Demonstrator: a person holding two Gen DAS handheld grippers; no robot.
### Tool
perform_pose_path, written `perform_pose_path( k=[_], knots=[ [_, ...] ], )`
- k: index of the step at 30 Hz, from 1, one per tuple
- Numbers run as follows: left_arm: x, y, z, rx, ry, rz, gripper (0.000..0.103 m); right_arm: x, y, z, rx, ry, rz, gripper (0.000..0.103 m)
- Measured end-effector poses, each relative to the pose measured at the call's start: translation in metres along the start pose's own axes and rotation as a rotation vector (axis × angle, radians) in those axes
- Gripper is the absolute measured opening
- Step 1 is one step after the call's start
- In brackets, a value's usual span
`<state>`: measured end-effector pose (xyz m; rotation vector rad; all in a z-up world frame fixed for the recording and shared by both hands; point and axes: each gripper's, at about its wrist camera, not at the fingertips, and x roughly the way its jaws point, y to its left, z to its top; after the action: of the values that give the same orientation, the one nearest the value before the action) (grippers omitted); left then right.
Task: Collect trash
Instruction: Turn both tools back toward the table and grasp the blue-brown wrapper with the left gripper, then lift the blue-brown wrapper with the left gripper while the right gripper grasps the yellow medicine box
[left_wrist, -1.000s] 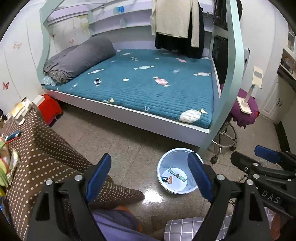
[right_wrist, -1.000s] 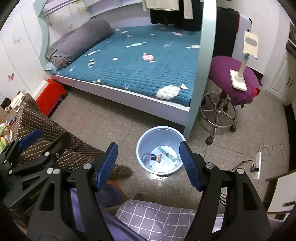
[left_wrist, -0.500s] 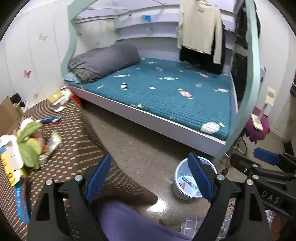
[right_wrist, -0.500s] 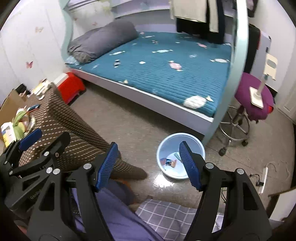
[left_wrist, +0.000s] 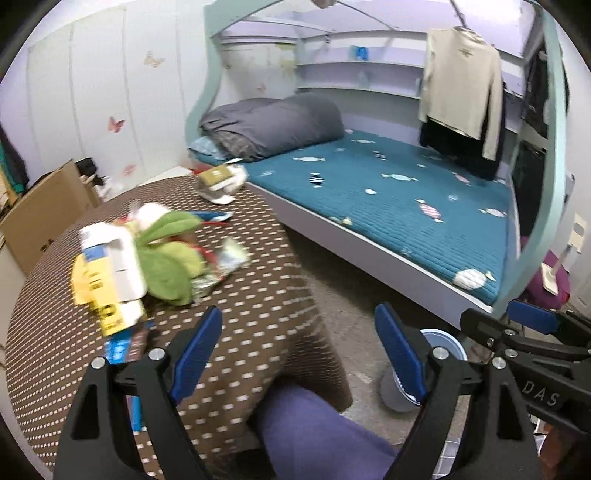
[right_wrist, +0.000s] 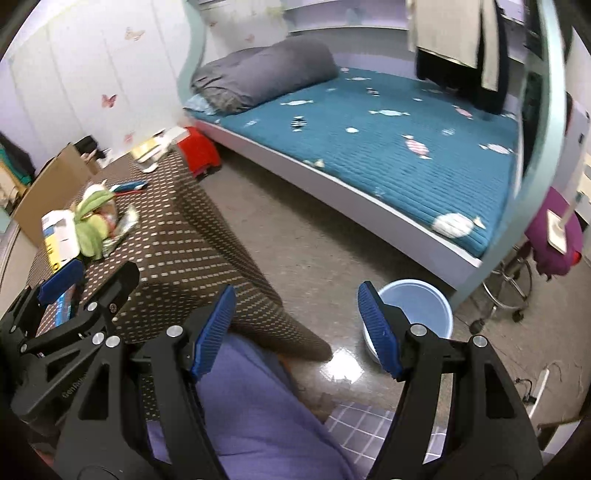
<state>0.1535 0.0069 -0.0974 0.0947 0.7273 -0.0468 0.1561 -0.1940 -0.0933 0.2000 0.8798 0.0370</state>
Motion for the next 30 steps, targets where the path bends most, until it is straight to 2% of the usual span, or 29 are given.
perform_pose_path(
  k=[14, 27, 28, 29, 30],
  knots=[
    [-0.008, 0.061, -0.017, -0.100, 0.032, 0.112, 0.083, 0.014, 0.064, -0.006, -0.119, 0.039, 0.089, 0.068],
    [0.017, 0.115, -0.039, -0.199, 0.140, 0.155, 0.082, 0.030, 0.103, -0.008, -0.214, 0.077, 0.120, 0.068],
    [0.020, 0.118, -0.040, -0.204, 0.145, 0.149, 0.078, 0.031, 0.105, -0.008, -0.217, 0.078, 0.120, 0.068],
    [0.019, 0.119, -0.041, -0.205, 0.131, 0.152, 0.066, 0.031, 0.106, -0.007, -0.221, 0.078, 0.121, 0.068],
    [0.017, 0.121, -0.041, -0.195, 0.113, 0.157, 0.049, 0.031, 0.107, -0.007, -0.223, 0.078, 0.122, 0.068]
  ],
)
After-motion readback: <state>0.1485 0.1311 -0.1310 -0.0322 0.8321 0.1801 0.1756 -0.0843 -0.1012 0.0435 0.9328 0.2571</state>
